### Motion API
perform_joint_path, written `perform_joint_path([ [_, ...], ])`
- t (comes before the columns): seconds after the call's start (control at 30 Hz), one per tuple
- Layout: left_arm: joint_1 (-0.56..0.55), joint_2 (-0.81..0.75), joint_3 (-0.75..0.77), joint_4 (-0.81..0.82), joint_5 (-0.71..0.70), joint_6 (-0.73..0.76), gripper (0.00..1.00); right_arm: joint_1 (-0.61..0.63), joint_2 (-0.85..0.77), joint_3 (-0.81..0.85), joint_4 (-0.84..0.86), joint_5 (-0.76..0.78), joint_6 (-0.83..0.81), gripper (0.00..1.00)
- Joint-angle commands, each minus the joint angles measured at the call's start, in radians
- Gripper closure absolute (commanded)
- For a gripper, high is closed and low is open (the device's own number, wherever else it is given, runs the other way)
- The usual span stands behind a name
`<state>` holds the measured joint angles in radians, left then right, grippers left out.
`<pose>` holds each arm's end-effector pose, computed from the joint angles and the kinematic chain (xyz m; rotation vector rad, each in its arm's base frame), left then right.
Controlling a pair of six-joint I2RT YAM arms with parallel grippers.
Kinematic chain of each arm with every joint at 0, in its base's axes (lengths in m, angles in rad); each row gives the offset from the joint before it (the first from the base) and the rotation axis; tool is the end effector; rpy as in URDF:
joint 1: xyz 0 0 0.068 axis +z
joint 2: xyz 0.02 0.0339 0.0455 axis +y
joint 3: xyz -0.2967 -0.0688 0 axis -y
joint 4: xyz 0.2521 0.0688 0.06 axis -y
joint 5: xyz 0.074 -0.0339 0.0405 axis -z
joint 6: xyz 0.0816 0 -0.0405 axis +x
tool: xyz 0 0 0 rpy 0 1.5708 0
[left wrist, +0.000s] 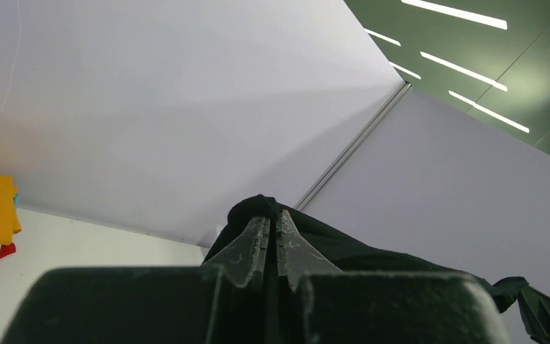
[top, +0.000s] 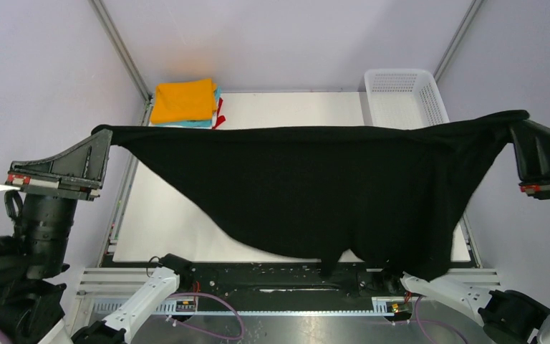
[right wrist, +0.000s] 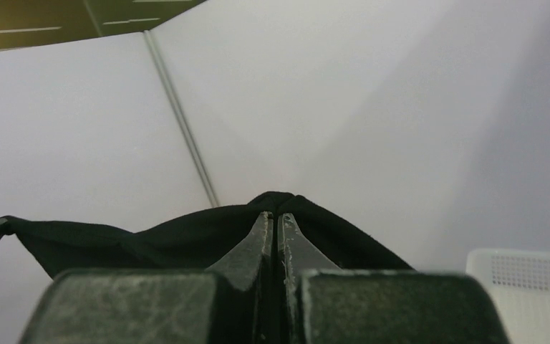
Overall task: Fold and stack the t-shirts
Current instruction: Flatten out the tshirt
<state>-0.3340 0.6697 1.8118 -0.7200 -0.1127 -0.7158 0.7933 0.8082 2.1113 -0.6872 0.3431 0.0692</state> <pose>-0.0168 0.0155 0.6154 -0.3275 1.1483 -0.8631 -0.0176 -0.0570 0.6742 -0.0394 1.0131 0.6254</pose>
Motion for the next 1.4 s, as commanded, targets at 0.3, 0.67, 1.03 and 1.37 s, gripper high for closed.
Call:
perform_joint_path([
  [0.3,0.006,0.142,-0.139,-0.031,-0.241,0.062,1.00,0.003,0.069,-0.294,0.247,0.357,-0.182,1.00],
  [0.67,0.105,0.595,-0.421,0.056,-0.498,-0.044,1.00,-0.129,0.385,-0.661,0.489,0.456,-0.157,1.00],
  [1.03,0.205,1.188,-0.185,0.134,-0.337,-0.036,0.97,-0.327,0.931,-0.537,0.563,0.233,0.036,0.99],
  [1.37,0.208,1.267,0.014,0.055,-0.291,0.002,0.01,-0.352,1.188,-0.171,0.276,0.169,0.067,0.01],
])
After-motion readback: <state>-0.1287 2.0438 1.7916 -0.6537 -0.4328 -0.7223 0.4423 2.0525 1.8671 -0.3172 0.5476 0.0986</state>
